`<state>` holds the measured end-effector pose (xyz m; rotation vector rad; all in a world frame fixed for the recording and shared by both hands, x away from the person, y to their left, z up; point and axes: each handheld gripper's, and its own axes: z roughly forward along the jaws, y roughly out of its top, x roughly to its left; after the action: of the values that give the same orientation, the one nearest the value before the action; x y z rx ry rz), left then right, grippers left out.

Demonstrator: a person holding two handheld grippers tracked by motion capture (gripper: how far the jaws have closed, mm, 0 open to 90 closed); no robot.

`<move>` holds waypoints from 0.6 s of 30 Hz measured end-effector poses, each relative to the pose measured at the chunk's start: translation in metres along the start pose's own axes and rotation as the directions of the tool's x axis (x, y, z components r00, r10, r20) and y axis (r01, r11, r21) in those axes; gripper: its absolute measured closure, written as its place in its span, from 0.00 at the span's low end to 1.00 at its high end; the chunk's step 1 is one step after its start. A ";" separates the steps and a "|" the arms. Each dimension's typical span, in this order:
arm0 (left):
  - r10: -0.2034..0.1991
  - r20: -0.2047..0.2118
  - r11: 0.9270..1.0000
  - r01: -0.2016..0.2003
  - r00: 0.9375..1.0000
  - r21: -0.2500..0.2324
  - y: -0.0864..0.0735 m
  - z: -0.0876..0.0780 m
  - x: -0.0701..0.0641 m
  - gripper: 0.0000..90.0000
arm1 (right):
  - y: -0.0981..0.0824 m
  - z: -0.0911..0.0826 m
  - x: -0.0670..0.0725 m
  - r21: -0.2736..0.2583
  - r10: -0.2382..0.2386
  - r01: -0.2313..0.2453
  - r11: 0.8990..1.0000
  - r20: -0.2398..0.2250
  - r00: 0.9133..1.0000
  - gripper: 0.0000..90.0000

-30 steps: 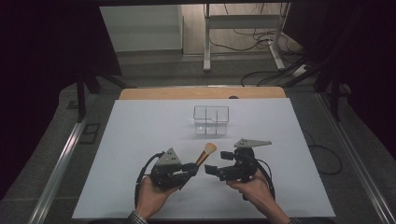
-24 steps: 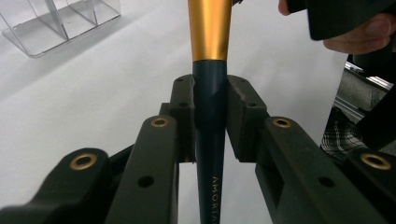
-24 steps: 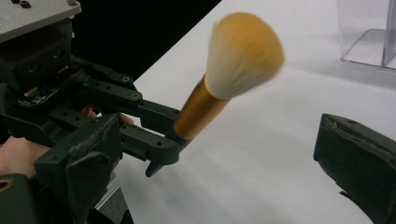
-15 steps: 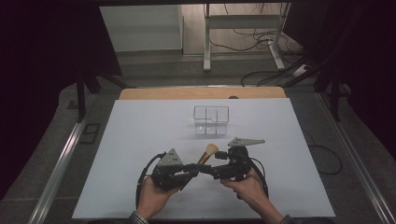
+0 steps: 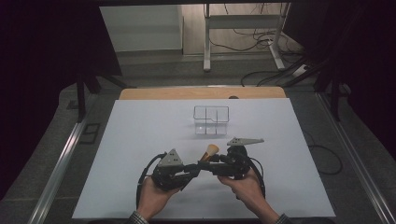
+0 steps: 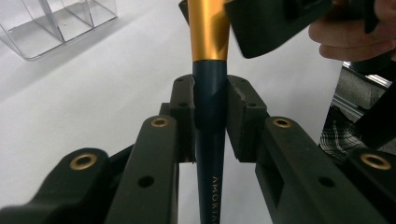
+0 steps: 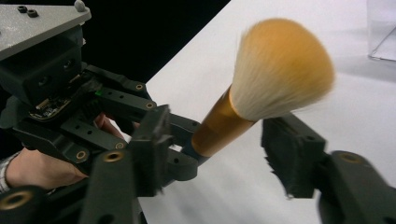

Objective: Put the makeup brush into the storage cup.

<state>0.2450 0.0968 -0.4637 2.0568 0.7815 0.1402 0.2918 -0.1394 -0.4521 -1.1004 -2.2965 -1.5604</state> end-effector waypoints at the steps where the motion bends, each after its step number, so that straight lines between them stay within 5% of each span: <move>1: 0.001 0.000 1.000 -0.001 1.000 0.000 0.000 0.000 0.000 0.83 | 0.000 0.000 0.000 0.000 0.003 -0.003 1.000 -0.003 1.000 0.51; 11: 0.013 0.000 1.000 -0.013 1.000 0.007 0.000 0.001 -0.002 0.83 | -0.001 0.003 -0.004 -0.003 0.075 -0.075 0.997 -0.025 0.997 0.73; 14: 0.014 0.000 1.000 -0.014 1.000 0.011 0.000 0.003 -0.002 0.83 | -0.001 0.002 -0.007 -0.014 0.147 -0.148 0.989 -0.071 0.987 0.80; 18: 0.030 -0.005 0.999 -0.030 1.000 0.019 -0.001 0.005 -0.002 0.83 | -0.002 0.003 -0.008 -0.006 0.164 -0.165 0.986 -0.068 0.984 0.81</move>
<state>0.2446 0.0922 -0.4666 2.0876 0.7577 0.1556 0.2970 -0.1411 -0.4589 -1.1875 -2.0976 -1.5254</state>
